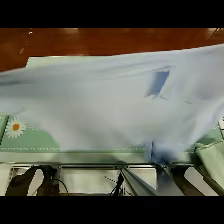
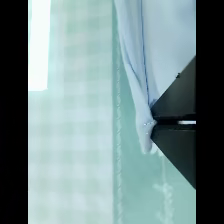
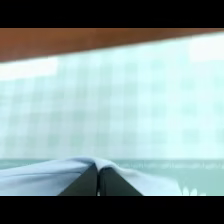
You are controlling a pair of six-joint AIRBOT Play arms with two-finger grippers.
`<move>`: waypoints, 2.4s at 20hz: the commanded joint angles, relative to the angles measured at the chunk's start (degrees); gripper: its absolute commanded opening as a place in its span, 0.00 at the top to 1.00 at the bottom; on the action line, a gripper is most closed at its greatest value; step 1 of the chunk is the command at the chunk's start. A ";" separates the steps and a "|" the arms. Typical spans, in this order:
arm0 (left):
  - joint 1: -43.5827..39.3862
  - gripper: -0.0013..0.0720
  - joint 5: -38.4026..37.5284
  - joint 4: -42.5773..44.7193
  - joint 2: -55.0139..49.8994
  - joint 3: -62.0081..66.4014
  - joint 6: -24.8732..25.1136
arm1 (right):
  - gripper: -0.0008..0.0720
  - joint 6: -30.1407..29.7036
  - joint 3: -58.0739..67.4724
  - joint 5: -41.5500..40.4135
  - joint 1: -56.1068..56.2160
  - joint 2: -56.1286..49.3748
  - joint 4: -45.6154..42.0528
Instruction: Fold the shirts.
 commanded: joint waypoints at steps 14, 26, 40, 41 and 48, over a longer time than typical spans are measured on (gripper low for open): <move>-13.35 0.96 51.41 -12.76 -37.75 -13.84 13.97 | 0.96 2.86 -2.12 -41.57 28.20 -34.47 -20.94; -15.43 0.96 49.35 -12.55 -53.37 -13.60 13.92 | 0.96 1.31 -2.08 -29.14 27.12 -47.43 -23.56; -11.45 0.51 26.10 -12.59 -54.31 -11.32 10.93 | 0.44 -4.46 -3.61 -3.78 26.73 -47.63 -23.74; -10.84 0.36 23.15 -11.28 -54.31 -10.69 10.88 | 0.43 -4.09 -3.61 -2.21 26.03 -47.04 -23.85; -0.85 0.34 6.01 -0.26 -47.82 -17.55 9.42 | 0.53 -2.45 -12.09 2.80 14.10 -33.35 -34.32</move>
